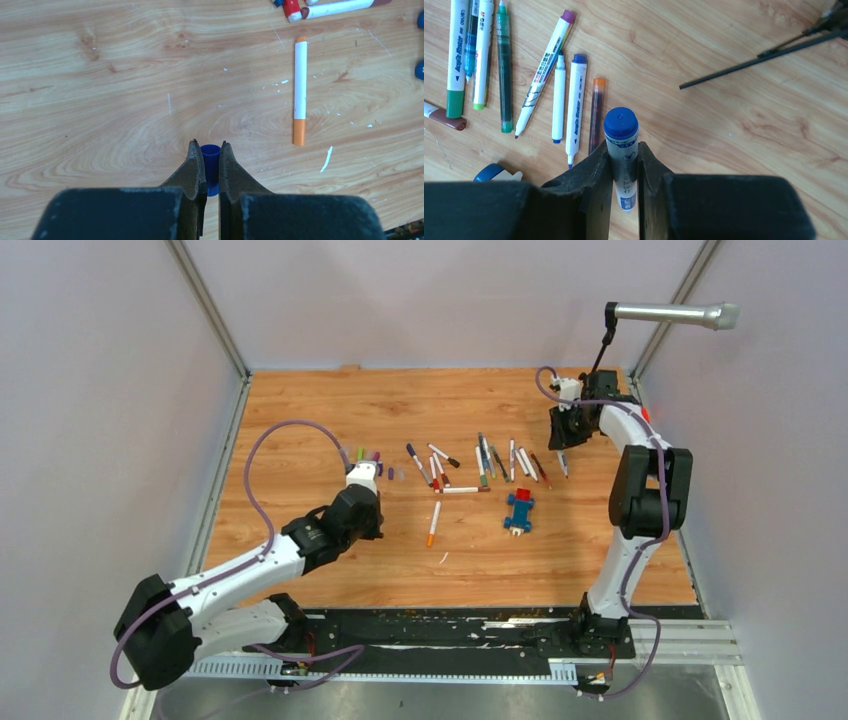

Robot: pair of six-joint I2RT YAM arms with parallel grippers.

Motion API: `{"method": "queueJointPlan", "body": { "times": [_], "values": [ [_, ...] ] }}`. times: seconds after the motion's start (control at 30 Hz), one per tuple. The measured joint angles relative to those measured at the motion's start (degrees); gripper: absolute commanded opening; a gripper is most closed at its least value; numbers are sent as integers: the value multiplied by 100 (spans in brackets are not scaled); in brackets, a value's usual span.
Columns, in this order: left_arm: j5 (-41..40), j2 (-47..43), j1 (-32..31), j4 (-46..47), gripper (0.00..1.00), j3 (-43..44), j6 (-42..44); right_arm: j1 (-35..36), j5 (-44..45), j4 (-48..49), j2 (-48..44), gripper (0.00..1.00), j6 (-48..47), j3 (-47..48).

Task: Open the pen caps
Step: Place the pen at the center of the board, then place the pen cap at the center of the board.

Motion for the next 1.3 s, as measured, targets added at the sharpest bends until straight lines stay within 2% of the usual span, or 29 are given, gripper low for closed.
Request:
{"method": "queueJointPlan", "body": {
  "times": [0.27,0.5,0.73,0.9,1.0,1.13,1.3],
  "values": [
    [-299,-378,210,-111,0,-50,17,227,107,-321,640,24,-13,431],
    [-367,-494,470,-155,0,-155,13,227,225,-463,730,41,15,428],
    [-361,-494,734,-157,3,-162,11,227,315,-505,623,44,26,310],
    [-315,-450,1036,-111,3,-164,15,227,107,-542,-273,46,33,-315],
    [-278,-234,1259,-13,4,-162,39,214,-339,-535,-1268,48,31,-789],
    [-254,431,1534,63,6,-98,151,175,-1104,-389,-2516,56,22,-1604],
    [-192,1493,1814,195,10,201,378,94,-1797,-205,-3497,64,28,-2614]
  ]
}}
